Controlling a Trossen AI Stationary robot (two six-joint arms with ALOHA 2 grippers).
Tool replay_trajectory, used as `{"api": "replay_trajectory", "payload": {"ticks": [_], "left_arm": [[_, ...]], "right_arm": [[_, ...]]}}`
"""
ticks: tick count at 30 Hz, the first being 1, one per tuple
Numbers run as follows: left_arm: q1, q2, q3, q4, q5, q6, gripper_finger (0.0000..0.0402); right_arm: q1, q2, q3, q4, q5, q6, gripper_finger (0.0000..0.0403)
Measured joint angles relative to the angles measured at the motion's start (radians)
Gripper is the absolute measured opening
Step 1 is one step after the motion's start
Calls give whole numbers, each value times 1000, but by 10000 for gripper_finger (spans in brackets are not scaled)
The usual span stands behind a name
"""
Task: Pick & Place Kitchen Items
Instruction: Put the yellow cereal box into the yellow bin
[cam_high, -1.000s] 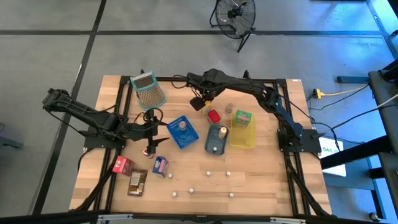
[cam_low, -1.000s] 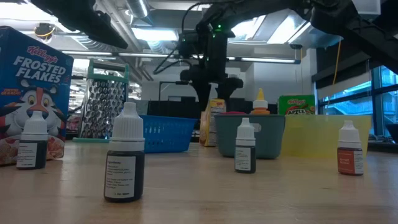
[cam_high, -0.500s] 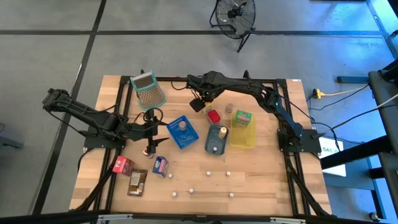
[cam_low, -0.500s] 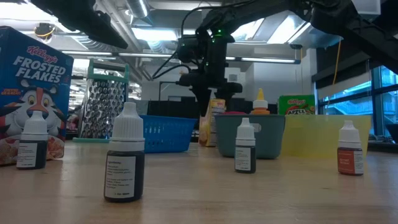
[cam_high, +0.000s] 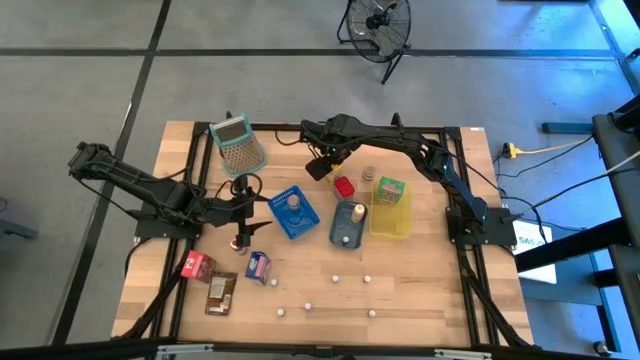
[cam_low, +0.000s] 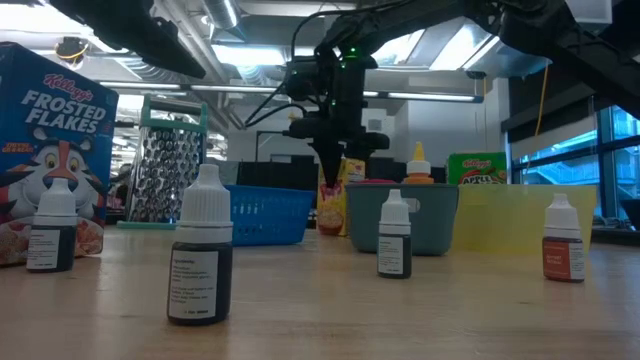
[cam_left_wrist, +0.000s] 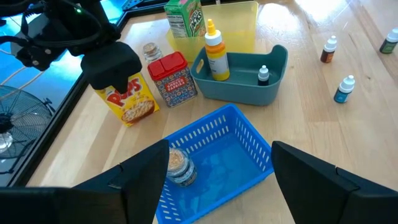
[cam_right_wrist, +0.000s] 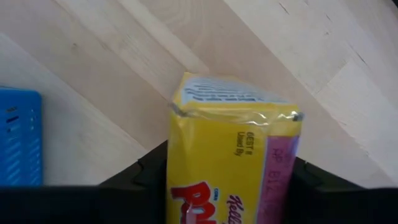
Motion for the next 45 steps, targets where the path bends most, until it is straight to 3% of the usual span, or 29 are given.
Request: {"api": "replay_trajectory", "payload": {"ticks": [19, 28, 32, 37, 45], "left_arm": [[0, 0, 0, -4, 0, 0, 279], [0, 0, 0, -5, 0, 0, 279], [0, 0, 0, -6, 0, 0, 279], [0, 0, 0, -4, 0, 0, 279], [0, 0, 0, -2, -1, -8, 279]], "right_arm": [[17, -39, 18, -28, 0, -64, 170], [54, -55, 210, -199, 1, -171, 170], [82, -112, 198, -238, 5, -216, 170], [116, -157, 214, -217, 90, -214, 169], [170, -216, 216, -224, 89, -257, 169]]}}
